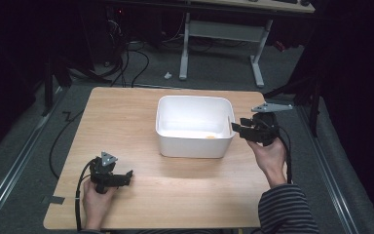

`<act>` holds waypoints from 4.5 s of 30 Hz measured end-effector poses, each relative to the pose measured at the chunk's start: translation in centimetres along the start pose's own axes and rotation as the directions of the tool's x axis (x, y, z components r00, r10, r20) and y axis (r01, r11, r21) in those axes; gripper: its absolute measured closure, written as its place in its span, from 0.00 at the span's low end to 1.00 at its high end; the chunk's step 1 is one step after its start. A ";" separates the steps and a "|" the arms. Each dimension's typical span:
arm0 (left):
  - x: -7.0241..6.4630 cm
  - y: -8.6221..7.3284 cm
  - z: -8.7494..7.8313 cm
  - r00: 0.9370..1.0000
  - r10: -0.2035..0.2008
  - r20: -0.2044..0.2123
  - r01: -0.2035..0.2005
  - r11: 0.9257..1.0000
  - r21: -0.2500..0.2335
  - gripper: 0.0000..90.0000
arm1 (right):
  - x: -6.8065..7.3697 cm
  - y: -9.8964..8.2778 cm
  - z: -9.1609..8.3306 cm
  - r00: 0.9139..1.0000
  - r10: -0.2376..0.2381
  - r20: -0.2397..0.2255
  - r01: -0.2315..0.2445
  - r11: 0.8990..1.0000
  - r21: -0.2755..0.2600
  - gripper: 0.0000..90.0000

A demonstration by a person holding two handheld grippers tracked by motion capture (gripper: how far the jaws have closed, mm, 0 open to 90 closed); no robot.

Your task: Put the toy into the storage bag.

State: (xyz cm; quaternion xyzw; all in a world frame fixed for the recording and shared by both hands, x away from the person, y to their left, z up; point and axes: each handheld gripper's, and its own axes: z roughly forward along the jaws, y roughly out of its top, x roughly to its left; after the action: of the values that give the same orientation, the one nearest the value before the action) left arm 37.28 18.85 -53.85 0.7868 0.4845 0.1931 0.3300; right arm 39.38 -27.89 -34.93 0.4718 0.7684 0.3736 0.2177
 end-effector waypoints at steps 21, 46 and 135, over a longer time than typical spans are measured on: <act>0.0 0.0 0.0 1.000 0.000 0.000 0.000 1.000 0.000 0.02 | -0.8 -2.1 -3.5 0.999 -0.010 0.043 0.011 0.999 -0.038 0.64; 0.0 0.0 0.0 1.000 -0.001 -0.002 0.001 1.000 0.000 0.03 | -1.0 -5.6 -6.5 0.999 -0.013 0.044 0.016 0.998 -0.056 0.63; -0.1 0.0 -0.1 1.000 -0.001 -0.002 0.001 1.000 0.000 0.03 | 1.5 -14.0 4.2 0.996 0.089 -0.027 -0.087 0.995 0.041 0.50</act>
State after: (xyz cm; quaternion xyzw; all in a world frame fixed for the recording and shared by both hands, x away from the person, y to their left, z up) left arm 37.18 18.82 -53.84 0.7863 0.4854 0.1938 0.3296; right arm 33.67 -28.85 -48.43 0.5039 0.7573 0.3742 0.1803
